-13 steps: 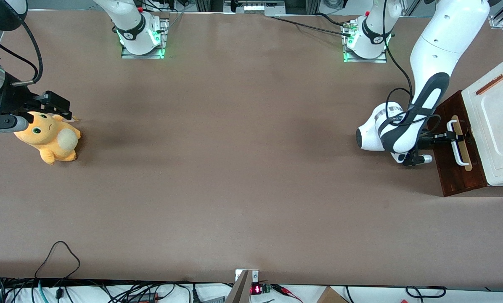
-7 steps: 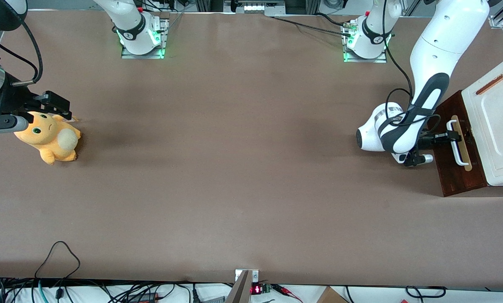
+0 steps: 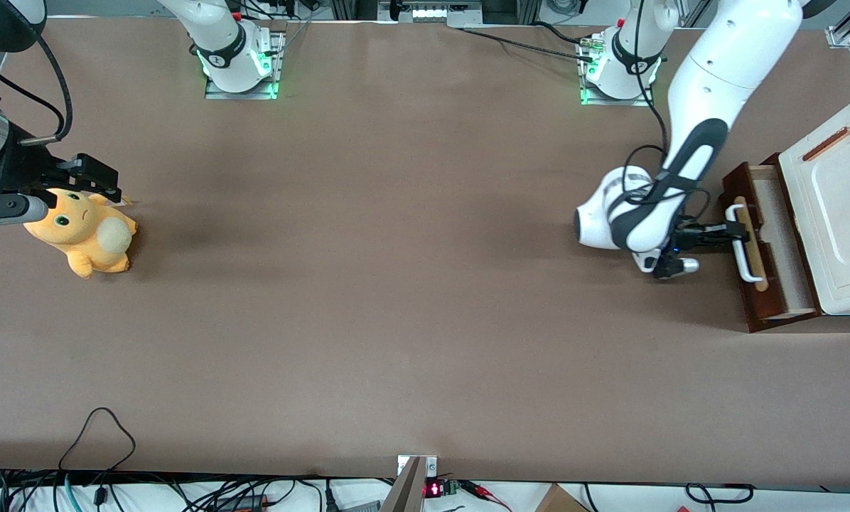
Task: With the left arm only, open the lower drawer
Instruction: 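Pull the handle away from the cabinet to slide the drawer out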
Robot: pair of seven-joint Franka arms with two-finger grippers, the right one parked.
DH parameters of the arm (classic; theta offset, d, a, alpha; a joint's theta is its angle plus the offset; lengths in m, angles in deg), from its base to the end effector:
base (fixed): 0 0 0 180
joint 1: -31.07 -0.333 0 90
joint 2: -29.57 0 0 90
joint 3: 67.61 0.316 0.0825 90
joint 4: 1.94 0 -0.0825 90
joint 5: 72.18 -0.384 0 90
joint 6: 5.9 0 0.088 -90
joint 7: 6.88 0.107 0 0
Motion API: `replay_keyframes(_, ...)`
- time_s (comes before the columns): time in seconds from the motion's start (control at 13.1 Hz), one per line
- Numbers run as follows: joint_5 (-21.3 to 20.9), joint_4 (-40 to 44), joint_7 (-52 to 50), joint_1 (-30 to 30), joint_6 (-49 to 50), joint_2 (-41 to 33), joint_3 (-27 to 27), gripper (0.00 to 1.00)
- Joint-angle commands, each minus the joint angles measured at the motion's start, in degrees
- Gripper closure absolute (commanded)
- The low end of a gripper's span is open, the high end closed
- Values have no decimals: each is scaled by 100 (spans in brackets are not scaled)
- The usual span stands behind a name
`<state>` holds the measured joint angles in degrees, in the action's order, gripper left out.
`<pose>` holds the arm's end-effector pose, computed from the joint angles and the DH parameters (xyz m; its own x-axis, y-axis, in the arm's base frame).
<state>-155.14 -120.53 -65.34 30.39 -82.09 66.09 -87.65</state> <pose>0.5124 -0.0503 0.1563 0.9899 -0.0627 -0.1274 -0.1296 -0.0319 -0.9911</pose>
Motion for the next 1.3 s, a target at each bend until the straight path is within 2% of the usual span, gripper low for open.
replay_keyframes(0.0,156,310,194,244,210,-5,-368,100)
replay_keyframes(0.38,174,302,168,376,193,48,-519,99)
replay_keyframes(0.46,192,302,194,376,158,48,-519,77)
replay_keyframes(0.53,192,302,194,367,114,48,-510,48)
replay_keyframes(0.61,192,310,203,341,52,39,-493,31)
replay_keyframes(0.84,192,310,212,288,-80,13,-423,25)
replay_keyframes(0.92,192,354,212,262,-176,-13,-422,10)
replay_keyframes(0.99,201,398,255,262,-194,-57,-431,0)
replay_keyframes(1.07,305,416,282,262,-220,-75,-431,0)
replay_keyframes(1.22,857,827,291,262,-422,-154,-431,0)
